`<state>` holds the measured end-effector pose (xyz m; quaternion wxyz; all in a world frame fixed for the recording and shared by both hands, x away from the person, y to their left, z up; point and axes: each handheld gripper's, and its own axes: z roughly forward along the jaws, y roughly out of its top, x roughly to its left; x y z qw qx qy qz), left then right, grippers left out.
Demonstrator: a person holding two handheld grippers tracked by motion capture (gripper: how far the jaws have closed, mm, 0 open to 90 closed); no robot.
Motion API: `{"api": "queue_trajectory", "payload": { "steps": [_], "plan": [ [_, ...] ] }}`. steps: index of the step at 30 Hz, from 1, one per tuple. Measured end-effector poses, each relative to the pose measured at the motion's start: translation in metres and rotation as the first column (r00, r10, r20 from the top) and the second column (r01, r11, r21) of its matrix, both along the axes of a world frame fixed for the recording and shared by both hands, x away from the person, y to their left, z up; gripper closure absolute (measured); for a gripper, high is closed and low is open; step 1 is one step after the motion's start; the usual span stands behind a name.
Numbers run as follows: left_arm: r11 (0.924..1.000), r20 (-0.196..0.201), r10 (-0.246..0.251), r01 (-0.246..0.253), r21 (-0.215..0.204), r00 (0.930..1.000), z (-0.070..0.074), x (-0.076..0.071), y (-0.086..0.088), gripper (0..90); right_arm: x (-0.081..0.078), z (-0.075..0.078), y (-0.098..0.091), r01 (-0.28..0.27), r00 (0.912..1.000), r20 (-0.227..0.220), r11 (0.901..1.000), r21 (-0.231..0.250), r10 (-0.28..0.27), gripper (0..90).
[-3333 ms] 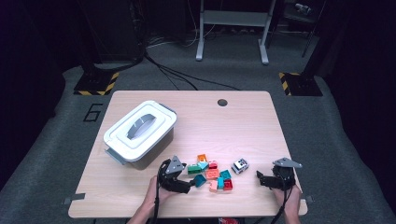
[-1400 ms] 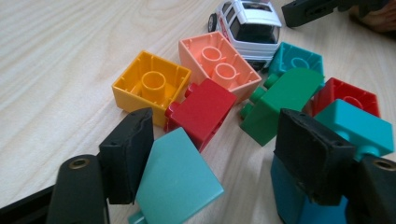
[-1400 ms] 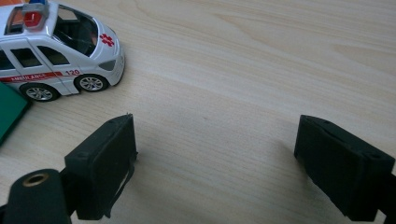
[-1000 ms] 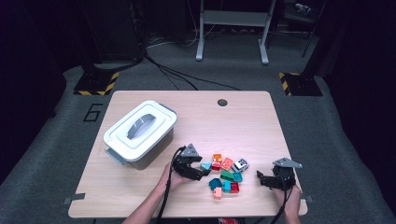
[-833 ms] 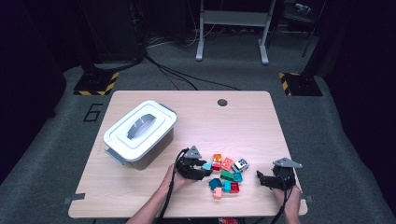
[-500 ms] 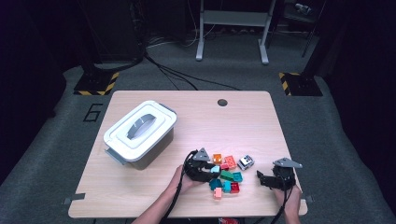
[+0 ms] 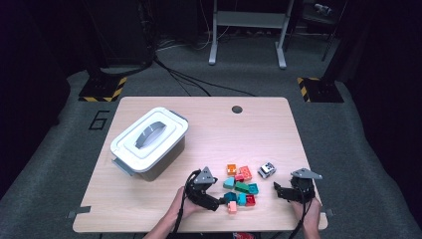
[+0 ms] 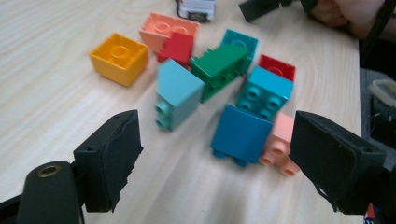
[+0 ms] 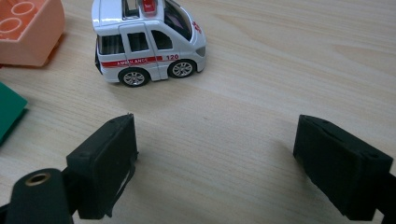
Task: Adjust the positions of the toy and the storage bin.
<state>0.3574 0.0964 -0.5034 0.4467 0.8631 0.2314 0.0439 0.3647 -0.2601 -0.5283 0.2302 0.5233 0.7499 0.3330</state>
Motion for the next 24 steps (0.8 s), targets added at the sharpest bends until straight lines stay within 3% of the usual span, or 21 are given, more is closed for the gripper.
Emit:
{"api": "queue_trajectory", "payload": {
  "steps": [8,11,17,19,24],
  "plan": [
    [0.9998,0.002,-0.016,0.016,0.011,0.9999,-0.007,-0.015,-0.01,16.3,0.0,0.0,0.0,0.002,1.0,-0.001,1.0,0.002,-0.002,12.9],
    [0.9994,-0.009,-0.034,0.034,-0.004,0.9994,-0.009,-0.017,-0.015,31.0,0.0,0.0,0.0,0.0,1.0,0.001,1.0,-0.001,0.0,12.9],
    [0.9992,-0.005,-0.041,0.041,0.0,0.9992,-0.014,-0.017,-0.026,43.7,0.0,0.0,0.0,0.001,1.0,0.0,1.0,-0.001,-0.001,13.0],
    [0.9993,-0.005,-0.038,0.038,-0.001,0.9992,-0.012,-0.017,-0.026,44.3,0.0,0.0,0.0,0.003,1.0,-0.001,1.0,0.001,-0.003,13.0],
    [1.0,0.016,0.004,-0.004,-0.002,0.9999,-0.004,-0.019,-0.015,32.7,0.0,0.0,0.0,0.003,1.0,-0.001,1.0,0.001,-0.003,13.0]
  ]
}}
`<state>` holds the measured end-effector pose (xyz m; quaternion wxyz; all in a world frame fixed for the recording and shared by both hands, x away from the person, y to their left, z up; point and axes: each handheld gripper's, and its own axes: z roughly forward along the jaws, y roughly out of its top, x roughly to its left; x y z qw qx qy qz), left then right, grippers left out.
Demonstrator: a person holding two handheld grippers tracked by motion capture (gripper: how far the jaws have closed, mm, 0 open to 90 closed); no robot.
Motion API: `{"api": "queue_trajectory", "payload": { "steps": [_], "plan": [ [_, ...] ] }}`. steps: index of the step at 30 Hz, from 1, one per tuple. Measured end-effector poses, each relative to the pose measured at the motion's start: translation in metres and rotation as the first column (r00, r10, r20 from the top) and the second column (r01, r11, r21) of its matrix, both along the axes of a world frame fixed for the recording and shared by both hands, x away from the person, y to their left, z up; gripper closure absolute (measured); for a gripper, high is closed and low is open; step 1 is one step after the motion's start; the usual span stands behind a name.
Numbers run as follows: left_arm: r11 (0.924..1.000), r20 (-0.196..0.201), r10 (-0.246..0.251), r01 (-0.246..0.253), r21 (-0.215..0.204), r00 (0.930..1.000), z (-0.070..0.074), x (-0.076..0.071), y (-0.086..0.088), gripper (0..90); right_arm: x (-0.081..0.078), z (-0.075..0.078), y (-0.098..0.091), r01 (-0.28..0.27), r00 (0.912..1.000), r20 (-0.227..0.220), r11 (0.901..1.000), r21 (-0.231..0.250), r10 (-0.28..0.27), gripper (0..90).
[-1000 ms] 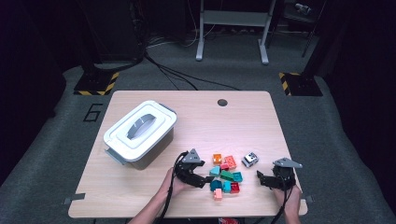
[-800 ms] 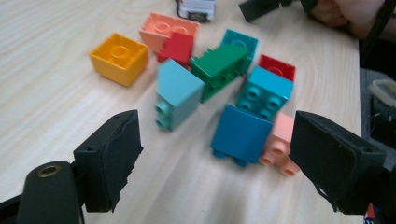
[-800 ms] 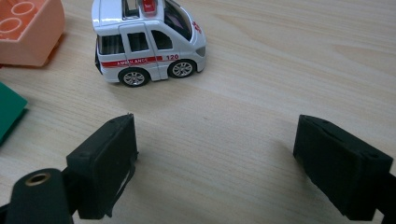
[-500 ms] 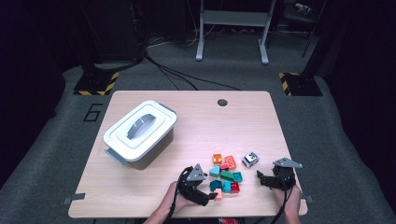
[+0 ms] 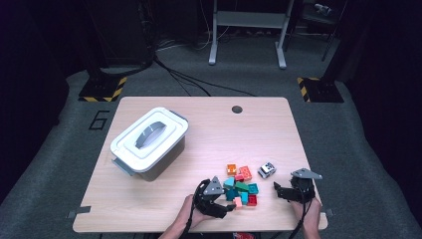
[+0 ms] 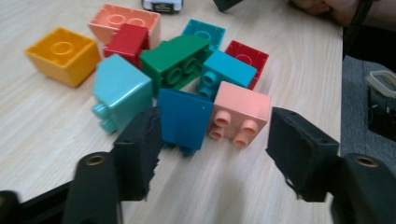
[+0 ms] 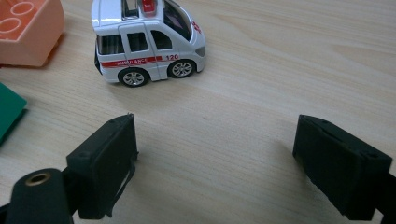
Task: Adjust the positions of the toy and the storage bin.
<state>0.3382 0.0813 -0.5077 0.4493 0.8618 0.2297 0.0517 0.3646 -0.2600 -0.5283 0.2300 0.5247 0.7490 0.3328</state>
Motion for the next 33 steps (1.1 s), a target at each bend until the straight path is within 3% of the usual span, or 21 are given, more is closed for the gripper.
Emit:
{"api": "queue_trajectory", "payload": {
  "steps": [4,8,15,17,24,33],
  "plan": [
    [0.9977,0.001,0.068,-0.068,-0.006,0.9977,0.009,0.003,0.024,24.6,0.0,0.0,0.0,0.0,1.0,0.0,1.0,0.0,0.0,13.0],
    [0.9895,0.005,0.143,-0.143,-0.021,0.9896,0.018,0.004,0.045,19.5,0.0,0.0,0.0,-0.004,1.0,0.001,1.0,-0.002,0.004,12.9],
    [0.9788,0.015,0.203,-0.203,-0.029,0.979,0.039,0.012,0.072,13.9,0.0,0.0,0.0,-0.005,1.0,0.002,1.0,-0.004,0.005,12.9],
    [0.974,0.021,0.225,-0.225,-0.03,0.9741,0.045,0.016,0.077,12.7,0.0,0.0,0.0,-0.005,1.0,0.001,1.0,-0.004,0.005,12.9],
    [0.9738,0.049,0.227,-0.227,-0.006,0.9726,0.071,0.026,0.083,8.2,0.0,0.0,0.0,-0.005,1.0,0.002,1.0,-0.004,0.005,12.9],
    [0.957,0.104,0.289,-0.29,-0.009,0.9516,0.106,0.041,0.097,2.9,0.0,0.0,0.0,0.0,1.0,-0.001,1.0,0.0,0.0,13.2]
  ]
}}
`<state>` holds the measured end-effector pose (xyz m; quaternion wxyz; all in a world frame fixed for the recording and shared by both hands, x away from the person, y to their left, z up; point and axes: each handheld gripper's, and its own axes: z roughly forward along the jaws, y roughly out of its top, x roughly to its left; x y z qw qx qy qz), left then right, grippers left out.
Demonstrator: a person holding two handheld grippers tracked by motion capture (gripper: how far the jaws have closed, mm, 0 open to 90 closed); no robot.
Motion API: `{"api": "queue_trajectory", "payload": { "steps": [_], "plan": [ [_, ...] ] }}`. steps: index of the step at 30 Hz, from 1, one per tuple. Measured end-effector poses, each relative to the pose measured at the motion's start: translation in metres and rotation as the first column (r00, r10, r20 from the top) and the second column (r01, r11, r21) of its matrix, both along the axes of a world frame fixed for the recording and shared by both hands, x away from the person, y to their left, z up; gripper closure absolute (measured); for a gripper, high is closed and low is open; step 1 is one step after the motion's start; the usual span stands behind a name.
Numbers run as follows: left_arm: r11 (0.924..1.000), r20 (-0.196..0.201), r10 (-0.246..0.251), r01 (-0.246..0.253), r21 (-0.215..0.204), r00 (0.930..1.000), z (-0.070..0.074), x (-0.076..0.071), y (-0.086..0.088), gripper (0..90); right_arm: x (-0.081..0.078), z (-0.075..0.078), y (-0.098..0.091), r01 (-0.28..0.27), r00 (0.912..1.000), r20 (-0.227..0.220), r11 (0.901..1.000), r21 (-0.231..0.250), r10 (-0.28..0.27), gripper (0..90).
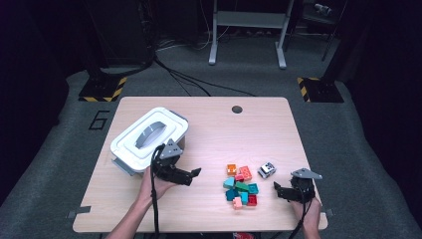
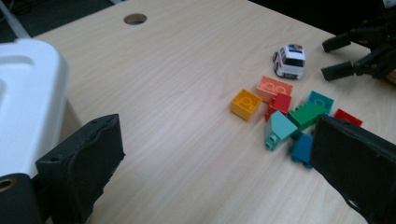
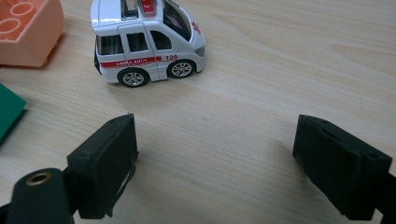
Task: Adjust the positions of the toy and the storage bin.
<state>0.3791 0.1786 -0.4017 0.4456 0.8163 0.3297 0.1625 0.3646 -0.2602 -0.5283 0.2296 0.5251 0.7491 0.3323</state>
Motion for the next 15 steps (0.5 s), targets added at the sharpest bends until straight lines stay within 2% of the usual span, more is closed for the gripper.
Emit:
{"api": "queue_trajectory", "payload": {
  "steps": [7,11,15],
  "plan": [
    [0.9982,0.036,0.06,-0.06,-0.002,0.9975,0.025,0.013,0.022,2.7,0.0,0.0,0.0,0.002,1.0,0.001,1.0,0.001,-0.002,13.3],
    [0.9945,0.06,0.104,-0.105,0.007,0.9928,0.037,0.022,0.039,3.2,0.0,0.0,0.0,0.002,1.0,0.001,1.0,0.001,-0.002,13.4],
    [0.9895,0.058,0.143,-0.144,0.014,0.988,0.043,0.032,0.059,4.3,0.0,0.0,0.0,0.002,1.0,0.001,1.0,0.001,-0.002,13.4]
  ]
}}
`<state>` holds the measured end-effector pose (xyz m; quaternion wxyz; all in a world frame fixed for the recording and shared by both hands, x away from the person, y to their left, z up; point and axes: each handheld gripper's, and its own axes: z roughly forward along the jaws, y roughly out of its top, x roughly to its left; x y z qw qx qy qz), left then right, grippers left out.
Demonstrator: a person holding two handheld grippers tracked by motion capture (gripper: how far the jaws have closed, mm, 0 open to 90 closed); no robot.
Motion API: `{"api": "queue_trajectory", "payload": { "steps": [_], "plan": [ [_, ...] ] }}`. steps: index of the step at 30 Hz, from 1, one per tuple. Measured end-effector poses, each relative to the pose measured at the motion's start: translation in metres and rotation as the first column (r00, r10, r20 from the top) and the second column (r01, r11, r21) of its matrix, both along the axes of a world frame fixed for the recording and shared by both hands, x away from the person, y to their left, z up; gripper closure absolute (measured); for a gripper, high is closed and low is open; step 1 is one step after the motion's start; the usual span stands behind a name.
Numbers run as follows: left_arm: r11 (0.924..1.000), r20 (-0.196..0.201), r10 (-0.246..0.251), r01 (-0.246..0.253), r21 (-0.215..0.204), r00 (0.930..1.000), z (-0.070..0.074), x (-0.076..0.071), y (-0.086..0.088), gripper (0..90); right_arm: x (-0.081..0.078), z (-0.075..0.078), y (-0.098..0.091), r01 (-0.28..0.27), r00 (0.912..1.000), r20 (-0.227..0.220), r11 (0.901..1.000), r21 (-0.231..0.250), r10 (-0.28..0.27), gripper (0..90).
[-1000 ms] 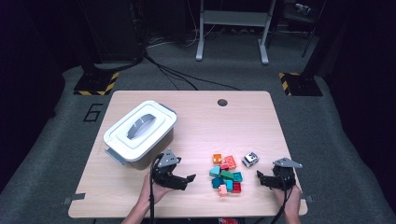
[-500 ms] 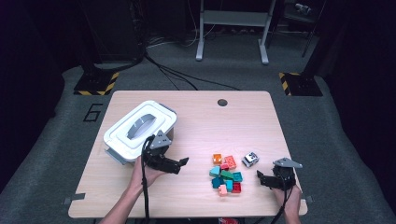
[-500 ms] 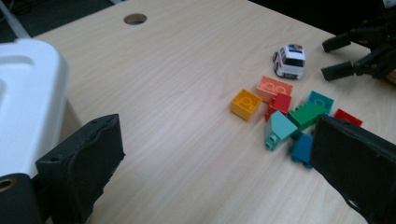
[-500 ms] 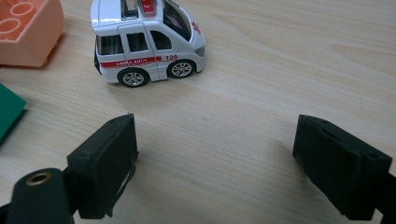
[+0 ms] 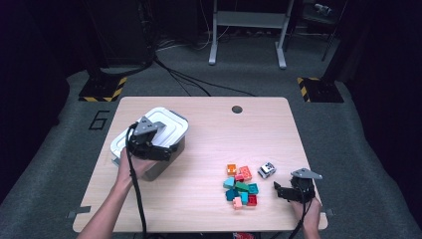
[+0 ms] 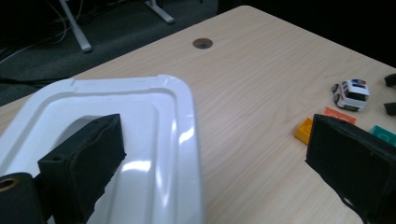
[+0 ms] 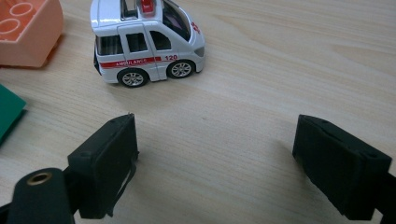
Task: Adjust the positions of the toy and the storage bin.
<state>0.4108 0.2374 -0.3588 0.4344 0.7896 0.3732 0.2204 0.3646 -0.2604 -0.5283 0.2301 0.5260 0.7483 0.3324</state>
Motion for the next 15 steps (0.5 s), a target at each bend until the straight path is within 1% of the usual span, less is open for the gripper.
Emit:
{"api": "queue_trajectory", "payload": {
  "steps": [3,5,7,8,9,13,15],
  "plan": [
    [0.9991,-0.004,0.04,-0.04,0.014,0.9992,0.001,0.007,0.015,6.0,0.0,0.0,0.0,0.0,1.0,0.0,1.0,0.0,0.0,13.4],
    [0.998,-0.006,0.062,-0.062,0.015,0.9981,0.0,0.011,0.023,7.9,0.0,0.0,0.0,0.0,1.0,0.001,1.0,0.002,0.0,13.4],
    [0.9965,-0.013,0.077,-0.077,0.032,0.9969,-0.002,0.017,0.032,12.6,0.0,0.0,0.0,0.0,1.0,0.0,1.0,0.0,0.0,13.4],
    [0.9965,-0.013,0.077,-0.077,0.032,0.9969,-0.002,0.017,0.032,14.9,0.0,0.0,0.0,0.0,1.0,0.0,1.0,0.0,0.0,13.4],
    [0.9957,-0.016,0.079,-0.078,0.049,0.9967,-0.003,0.021,0.037,15.5,0.0,0.0,0.0,0.0,1.0,-0.001,1.0,0.0,0.0,13.4],
    [0.9927,-0.023,0.087,-0.084,0.087,0.996,-0.008,0.03,0.043,28.3,0.0,0.0,0.0,0.001,1.0,0.0,1.0,0.0,-0.001,13.4],
    [0.9906,-0.032,0.09,-0.086,0.106,0.9954,-0.011,0.034,0.045,38.2,0.0,0.0,0.0,0.0,1.0,-0.004,1.0,-0.003,0.0,13.4]
  ]
}}
